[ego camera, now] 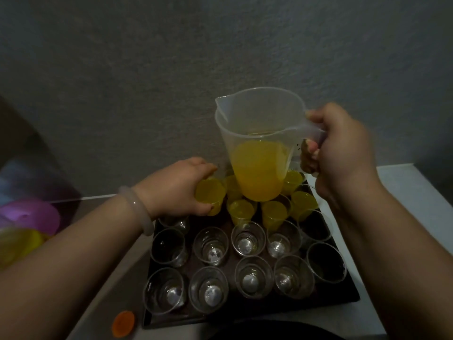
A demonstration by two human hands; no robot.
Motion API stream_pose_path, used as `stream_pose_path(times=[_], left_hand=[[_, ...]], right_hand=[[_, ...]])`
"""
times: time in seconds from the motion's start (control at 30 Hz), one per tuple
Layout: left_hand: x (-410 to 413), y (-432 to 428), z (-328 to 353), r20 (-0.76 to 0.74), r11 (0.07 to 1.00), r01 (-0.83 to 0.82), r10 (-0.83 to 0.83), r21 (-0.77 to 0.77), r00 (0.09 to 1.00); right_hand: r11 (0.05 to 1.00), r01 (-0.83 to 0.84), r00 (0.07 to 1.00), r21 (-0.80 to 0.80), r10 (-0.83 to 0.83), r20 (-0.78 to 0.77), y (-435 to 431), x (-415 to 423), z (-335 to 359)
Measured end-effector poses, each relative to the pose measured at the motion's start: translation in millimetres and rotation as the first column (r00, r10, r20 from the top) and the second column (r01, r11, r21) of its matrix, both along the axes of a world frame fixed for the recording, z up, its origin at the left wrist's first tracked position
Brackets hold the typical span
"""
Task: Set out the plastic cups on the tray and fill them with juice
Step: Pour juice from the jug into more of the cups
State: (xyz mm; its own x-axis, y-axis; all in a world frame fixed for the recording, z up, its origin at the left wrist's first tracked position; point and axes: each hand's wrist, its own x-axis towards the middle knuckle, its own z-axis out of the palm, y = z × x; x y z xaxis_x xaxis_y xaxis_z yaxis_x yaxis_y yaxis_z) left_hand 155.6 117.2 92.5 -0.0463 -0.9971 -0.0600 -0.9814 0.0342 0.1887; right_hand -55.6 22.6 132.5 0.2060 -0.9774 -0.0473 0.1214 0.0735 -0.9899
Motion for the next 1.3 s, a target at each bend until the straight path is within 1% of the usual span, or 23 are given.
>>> stream_pose_path(times=[0.1, 0.23, 0.43, 0.67, 0.83, 1.0, 1.17, 1.3], left_hand=[[2, -4, -7, 0.054, 0.999, 0.029, -0.031, 0.045, 0.998], [4, -8, -14, 0.117, 0.991, 0.066, -0.079, 0.113, 0.99], [10, -10, -27, 0.182, 0.974, 0.152, -0.183, 0.17, 0.966], [11, -14, -39, 0.194, 0.946, 0.255, -0.293, 0.2, 0.936], [13, -15, -46, 0.23, 0.937, 0.264, -0.315, 0.227, 0.921], [15, -20, -51, 0.237, 0.926, 0.258, -0.326, 0.277, 0.915], [17, -21, -53, 0.247, 0.926, 0.271, -0.336, 0.265, 0.909], [19, -21, -51, 0.267, 0.922, 0.27, -0.344, 0.278, 0.9]], right_hand=[[1.0, 0.028, 0.999, -0.003, -0.028, -0.022, 1, 1, -6], [1.0, 0.018, 1.0, -0.005, -0.018, 0.016, 6, 4, -15], [0.999, 0.034, 0.999, 0.015, -0.034, 0.021, 6, 4, -21], [0.999, 0.042, 0.999, 0.026, -0.042, 0.017, 7, 2, -28], [0.998, 0.048, 0.998, 0.041, -0.05, 0.029, 11, 2, -29], [0.997, 0.064, 0.997, 0.035, -0.063, -0.038, 15, -1, -28], [0.995, 0.095, 0.995, 0.029, -0.094, -0.037, 18, 0, -27], [0.996, 0.093, 0.994, 0.007, -0.092, -0.066, 21, 3, -27]])
